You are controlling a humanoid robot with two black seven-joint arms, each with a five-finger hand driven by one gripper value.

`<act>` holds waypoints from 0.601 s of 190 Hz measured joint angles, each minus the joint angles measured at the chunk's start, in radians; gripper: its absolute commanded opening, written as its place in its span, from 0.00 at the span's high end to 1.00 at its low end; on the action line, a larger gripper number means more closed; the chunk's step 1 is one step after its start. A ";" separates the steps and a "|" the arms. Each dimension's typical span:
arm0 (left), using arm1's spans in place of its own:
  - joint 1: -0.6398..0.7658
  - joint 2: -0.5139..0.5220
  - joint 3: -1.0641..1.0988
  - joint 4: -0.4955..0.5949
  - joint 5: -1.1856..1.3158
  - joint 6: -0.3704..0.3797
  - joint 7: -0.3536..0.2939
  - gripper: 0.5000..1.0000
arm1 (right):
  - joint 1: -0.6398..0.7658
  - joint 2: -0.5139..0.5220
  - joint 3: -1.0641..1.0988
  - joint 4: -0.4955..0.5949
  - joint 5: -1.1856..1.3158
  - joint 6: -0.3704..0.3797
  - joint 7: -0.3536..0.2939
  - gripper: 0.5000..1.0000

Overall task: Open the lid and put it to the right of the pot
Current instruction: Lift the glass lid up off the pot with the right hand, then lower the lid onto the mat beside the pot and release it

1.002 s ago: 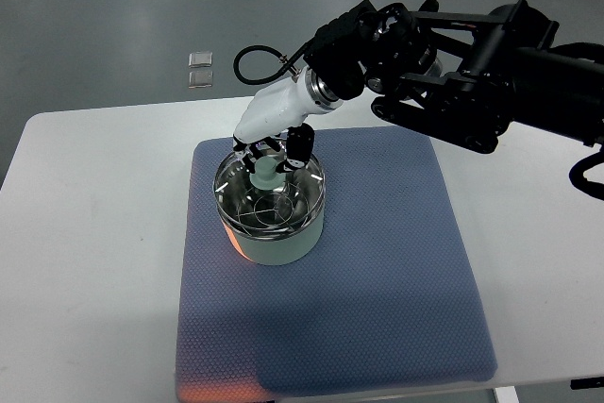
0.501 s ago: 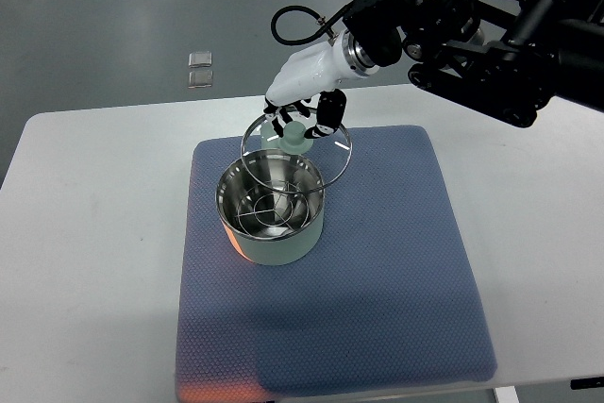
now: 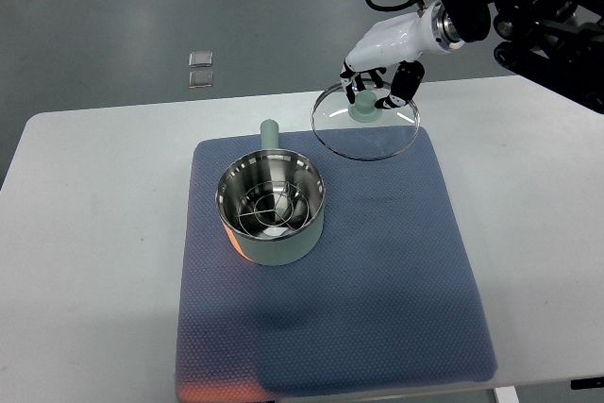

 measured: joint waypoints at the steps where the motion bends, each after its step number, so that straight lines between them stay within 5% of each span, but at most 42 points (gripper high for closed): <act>1: 0.000 0.000 0.000 0.000 0.000 0.000 0.000 0.00 | -0.002 -0.001 0.000 0.000 0.000 -0.001 0.000 1.00; 114: -0.006 0.000 0.002 -0.001 0.001 0.000 0.000 0.00 | -0.200 -0.010 -0.014 -0.005 -0.014 -0.061 -0.006 1.00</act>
